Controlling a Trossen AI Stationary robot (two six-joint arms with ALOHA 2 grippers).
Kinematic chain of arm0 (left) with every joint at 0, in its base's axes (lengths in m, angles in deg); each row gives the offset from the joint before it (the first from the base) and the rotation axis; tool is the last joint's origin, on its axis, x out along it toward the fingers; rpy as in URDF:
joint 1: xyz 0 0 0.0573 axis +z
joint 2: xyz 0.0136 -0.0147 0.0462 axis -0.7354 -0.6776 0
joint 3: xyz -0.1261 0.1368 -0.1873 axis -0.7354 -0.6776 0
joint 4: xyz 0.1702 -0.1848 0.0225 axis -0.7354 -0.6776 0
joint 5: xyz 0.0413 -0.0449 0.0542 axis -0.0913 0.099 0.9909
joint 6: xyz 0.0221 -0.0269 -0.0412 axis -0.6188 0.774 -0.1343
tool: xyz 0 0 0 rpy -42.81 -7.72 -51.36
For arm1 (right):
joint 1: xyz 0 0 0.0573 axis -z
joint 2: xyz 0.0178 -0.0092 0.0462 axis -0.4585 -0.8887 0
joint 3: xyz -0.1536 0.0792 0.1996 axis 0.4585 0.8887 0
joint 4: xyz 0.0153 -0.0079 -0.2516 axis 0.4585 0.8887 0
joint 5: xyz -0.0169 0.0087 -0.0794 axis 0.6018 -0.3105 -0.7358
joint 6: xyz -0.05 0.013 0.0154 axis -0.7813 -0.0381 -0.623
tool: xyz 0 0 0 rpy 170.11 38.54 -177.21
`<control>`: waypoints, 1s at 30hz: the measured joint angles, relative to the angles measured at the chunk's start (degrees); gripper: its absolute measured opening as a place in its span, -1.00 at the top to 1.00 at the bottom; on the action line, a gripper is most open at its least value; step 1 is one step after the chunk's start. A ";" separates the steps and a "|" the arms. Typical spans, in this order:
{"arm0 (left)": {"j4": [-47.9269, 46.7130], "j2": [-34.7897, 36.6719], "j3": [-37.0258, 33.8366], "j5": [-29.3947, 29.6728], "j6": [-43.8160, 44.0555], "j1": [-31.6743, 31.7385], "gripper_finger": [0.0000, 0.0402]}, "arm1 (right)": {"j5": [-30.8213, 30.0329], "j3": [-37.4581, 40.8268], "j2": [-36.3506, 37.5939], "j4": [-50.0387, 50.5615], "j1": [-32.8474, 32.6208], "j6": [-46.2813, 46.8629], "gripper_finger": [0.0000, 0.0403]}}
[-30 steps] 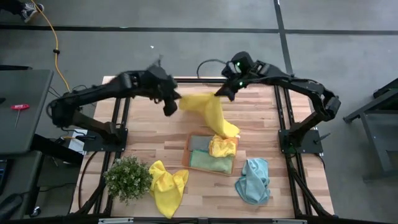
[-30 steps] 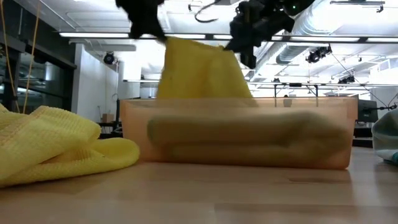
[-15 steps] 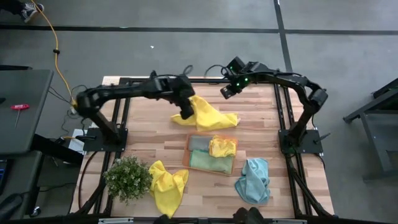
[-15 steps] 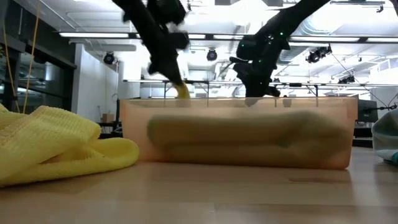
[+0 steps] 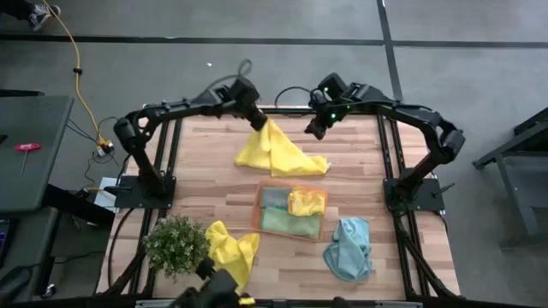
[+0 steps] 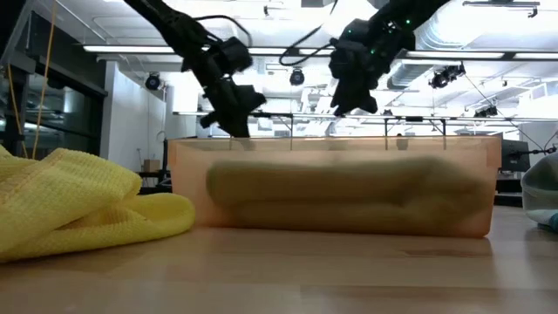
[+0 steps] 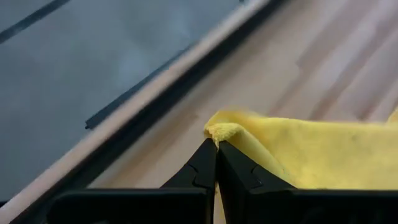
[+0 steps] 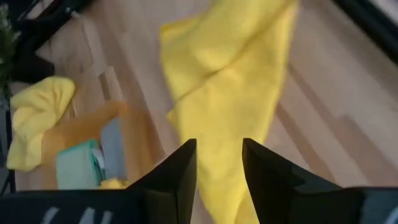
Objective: Fold microfiber towels
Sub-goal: Fold the right yellow microfiber towel
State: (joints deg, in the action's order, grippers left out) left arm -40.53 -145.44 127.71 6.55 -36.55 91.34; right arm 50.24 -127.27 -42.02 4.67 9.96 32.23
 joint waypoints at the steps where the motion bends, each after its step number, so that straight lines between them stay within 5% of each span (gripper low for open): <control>1: -0.06 0.45 0.04 -0.97 0.83 1.27 1.00 | -0.11 0.10 -0.21 -0.37 -0.80 -0.16 0.40; 10: -2.33 0.62 0.02 -5.14 2.15 5.49 1.00 | -0.75 0.67 -6.72 -12.41 -10.21 -1.04 0.40; 21: -2.18 0.62 0.02 -4.83 1.56 4.62 1.00 | -9.80 0.71 -17.99 -23.18 -21.93 -5.62 0.40; 30: -2.10 0.62 0.02 -4.73 1.69 4.57 1.00 | -17.57 0.71 -23.04 -26.71 -24.64 -13.07 0.40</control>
State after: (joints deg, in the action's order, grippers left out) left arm -42.64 -144.82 127.74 1.83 -34.86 95.92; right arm 32.66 -126.55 -65.06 -22.04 -14.68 19.16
